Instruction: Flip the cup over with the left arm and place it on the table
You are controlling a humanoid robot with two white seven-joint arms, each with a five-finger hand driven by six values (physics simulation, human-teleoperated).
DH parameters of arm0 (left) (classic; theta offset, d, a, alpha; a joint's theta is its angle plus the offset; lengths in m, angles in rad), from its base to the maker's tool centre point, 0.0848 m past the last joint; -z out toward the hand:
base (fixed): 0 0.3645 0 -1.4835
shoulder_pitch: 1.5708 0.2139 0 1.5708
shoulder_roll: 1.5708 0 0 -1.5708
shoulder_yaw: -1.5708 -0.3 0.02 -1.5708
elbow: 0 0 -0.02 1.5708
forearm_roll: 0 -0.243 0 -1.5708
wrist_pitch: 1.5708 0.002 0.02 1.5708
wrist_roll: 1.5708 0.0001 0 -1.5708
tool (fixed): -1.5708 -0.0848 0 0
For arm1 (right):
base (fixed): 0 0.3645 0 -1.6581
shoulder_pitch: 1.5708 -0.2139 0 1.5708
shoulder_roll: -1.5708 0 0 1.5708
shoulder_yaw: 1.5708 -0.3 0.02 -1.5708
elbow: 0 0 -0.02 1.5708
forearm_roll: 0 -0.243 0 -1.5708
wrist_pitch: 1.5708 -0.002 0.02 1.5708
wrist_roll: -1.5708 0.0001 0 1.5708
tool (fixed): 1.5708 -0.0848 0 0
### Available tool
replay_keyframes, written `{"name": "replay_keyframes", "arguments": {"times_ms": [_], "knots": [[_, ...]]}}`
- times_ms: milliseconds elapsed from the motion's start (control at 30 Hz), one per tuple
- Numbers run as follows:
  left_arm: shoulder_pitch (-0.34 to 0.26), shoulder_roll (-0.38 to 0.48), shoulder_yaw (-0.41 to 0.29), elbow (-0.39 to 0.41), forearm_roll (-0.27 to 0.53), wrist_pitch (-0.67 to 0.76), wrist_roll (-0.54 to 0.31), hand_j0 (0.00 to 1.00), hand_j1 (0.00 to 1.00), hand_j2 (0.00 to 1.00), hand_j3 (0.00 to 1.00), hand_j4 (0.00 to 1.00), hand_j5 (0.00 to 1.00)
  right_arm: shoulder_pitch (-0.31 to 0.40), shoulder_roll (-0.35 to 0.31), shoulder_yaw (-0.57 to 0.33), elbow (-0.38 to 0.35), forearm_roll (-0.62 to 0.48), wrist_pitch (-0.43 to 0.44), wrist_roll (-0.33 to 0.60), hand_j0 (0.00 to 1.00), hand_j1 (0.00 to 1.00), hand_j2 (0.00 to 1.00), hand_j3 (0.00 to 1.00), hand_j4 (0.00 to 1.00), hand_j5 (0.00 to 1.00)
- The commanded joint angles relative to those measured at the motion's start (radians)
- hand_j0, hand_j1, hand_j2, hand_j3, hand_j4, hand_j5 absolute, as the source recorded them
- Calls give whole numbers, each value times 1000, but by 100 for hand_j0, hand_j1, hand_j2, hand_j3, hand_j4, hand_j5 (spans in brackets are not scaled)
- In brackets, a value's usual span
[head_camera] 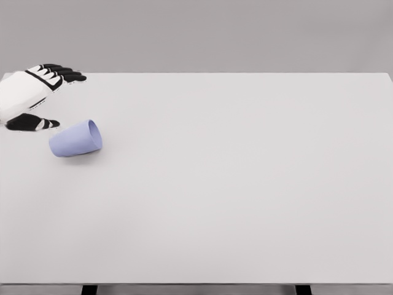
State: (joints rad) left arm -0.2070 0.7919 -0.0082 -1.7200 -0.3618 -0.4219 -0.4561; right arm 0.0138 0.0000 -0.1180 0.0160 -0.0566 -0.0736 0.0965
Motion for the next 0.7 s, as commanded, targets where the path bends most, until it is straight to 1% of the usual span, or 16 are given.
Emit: {"name": "replay_keyframes", "arguments": {"times_ms": [0, 33, 67, 133, 200, 267, 300, 333, 367, 433, 500, 567, 667], "knots": [[-5, -34, -9, -9, 30, 265, -155, 94, 94, 94, 94, 94, 94, 0, 0, 0, -1, 1, 0, 0, 100, 100, 100, 100, 100, 100], [-26, -39, -10, -18, 30, 357, -155, 96, 96, 96, 96, 96, 96, 0, 0, 0, -1, 1, 0, 0, 100, 100, 100, 100, 100, 100], [-28, -40, -10, -26, 30, 405, -155, 100, 100, 100, 100, 100, 100, 0, 0, 0, 1, 0, 0, 0, 100, 100, 100, 100, 100, 100], [-20, -88, -10, -32, 30, 428, -155, 100, 100, 100, 100, 100, 100, 0, 0, 0, -1, 0, 0, 0, 100, 100, 100, 100, 100, 100], [-18, -86, -32, -43, 33, 428, -155, 100, 100, 100, 100, 100, 100, 0, 0, 1, -1, 0, 0, 0, 100, 100, 100, 100, 100, 100], [-26, -79, -39, -44, 82, 442, -155, 100, 100, 100, 100, 100, 100, 0, 0, 0, -1, 1, 0, 0, 100, 100, 100, 100, 100, 100], [-28, -75, -39, -43, 121, 501, -155, 100, 100, 100, 100, 100, 100, 0, 0, 0, -1, 0, 0, 0, 100, 100, 100, 100, 100, 100], [-31, -75, -39, -43, 138, 572, -155, 100, 100, 100, 100, 100, 100, 0, 0, 0, 1, 0, 0, 0, 100, 100, 100, 100, 100, 100], [-31, -77, -47, -43, 142, 685, -155, 100, 100, 100, 100, 100, 100, 0, 0, 0, -1, 0, 0, 0, 100, 100, 100, 100, 100, 100], [-34, -85, -82, -43, 155, 844, -155, 100, 100, 100, 100, 100, 100, 0, 0, 0, -1, 0, 0, 0, 100, 100, 100, 100, 100, 100], [-45, -88, -84, -43, 213, 953, -155, 100, 100, 100, 100, 100, 100, 0, 0, 0, -1, 0, 0, 0, 100, 100, 100, 100, 100, 100], [-43, -88, -85, -43, 219, 1033, -155, 100, 100, 100, 100, 100, 100, 0, 0, 0, -1, 0, 0, 0, 100, 100, 100, 100, 100, 100], [-58, -85, -133, -43, 208, 1033, -155, 100, 100, 100, 100, 100, 100, 0, 0, 0, -1, 0, 0, 0, 100, 100, 100, 100, 100, 100]]}}
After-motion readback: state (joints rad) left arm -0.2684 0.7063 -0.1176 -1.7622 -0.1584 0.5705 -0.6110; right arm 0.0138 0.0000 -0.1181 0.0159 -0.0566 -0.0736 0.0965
